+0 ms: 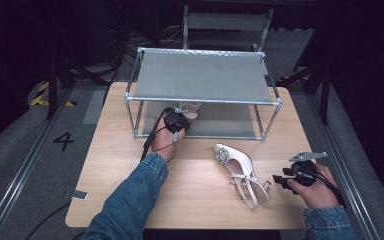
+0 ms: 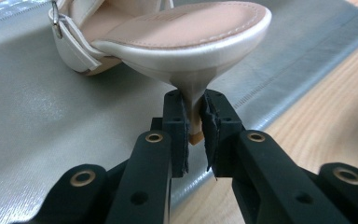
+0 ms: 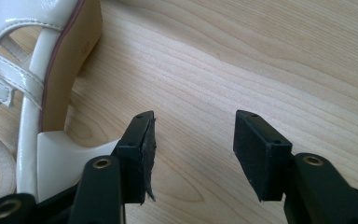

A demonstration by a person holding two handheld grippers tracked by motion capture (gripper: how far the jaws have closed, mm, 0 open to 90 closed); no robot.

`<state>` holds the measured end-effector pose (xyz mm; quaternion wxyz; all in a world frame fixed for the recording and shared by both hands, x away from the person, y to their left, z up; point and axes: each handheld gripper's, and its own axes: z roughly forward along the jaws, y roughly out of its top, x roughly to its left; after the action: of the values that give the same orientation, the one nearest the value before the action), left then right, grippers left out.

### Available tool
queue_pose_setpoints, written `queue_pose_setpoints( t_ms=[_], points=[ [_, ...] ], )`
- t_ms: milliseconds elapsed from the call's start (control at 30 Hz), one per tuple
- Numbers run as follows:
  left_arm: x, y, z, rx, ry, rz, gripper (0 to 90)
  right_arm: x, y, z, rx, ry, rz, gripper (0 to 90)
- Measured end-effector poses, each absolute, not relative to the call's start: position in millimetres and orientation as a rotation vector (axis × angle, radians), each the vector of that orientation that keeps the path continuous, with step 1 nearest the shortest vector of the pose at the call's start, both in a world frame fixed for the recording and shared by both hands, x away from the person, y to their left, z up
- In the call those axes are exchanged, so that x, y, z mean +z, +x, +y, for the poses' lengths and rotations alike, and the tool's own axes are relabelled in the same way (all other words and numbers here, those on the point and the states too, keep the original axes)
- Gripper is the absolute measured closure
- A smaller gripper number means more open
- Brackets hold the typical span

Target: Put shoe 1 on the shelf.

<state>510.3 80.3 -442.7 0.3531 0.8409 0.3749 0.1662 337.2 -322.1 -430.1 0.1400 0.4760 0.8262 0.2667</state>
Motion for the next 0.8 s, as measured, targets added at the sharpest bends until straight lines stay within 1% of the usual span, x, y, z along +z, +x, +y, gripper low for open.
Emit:
queue_pose_setpoints(
  t_ms=[167,200,233,300,333,400,433,467,533,667,800],
  points=[
    [-454,517,78,0.392,2.182,0.995,80.5,-429,334,-323,0.776,1.382,2.378,49.9],
    [-456,513,74,0.357,2.151,1.066,80.4,-429,333,-324,0.783,1.385,2.375,49.9],
    [-458,513,74,0.365,2.177,1.061,80.4,-428,332,-324,0.785,1.388,2.371,49.8],
    [-459,513,73,0.371,2.176,1.070,80.4,-428,331,-326,0.782,1.389,2.368,49.9],
    [-460,510,72,0.365,2.151,1.102,80.4,-429,331,-327,0.776,1.387,2.369,49.9],
    [-457,508,74,0.399,2.179,1.081,79.8,-428,331,-328,0.779,1.395,2.363,49.9],
    [-455,505,76,0.385,2.174,1.090,80.7,-428,331,-328,0.780,1.396,2.363,49.9],
    [-453,502,78,0.376,2.158,1.088,79.9,-427,331,-327,0.780,1.396,2.363,49.9],
    [-448,496,80,0.378,2.146,1.090,74.3,-426,333,-325,0.784,1.386,2.366,49.8],
    [-433,478,86,0.387,2.125,1.075,66.6,-427,335,-320,0.781,1.369,2.379,49.8],
    [-419,456,93,0.375,2.138,1.058,64.2,-424,337,-314,0.788,1.344,2.390,49.7]
  ],
)
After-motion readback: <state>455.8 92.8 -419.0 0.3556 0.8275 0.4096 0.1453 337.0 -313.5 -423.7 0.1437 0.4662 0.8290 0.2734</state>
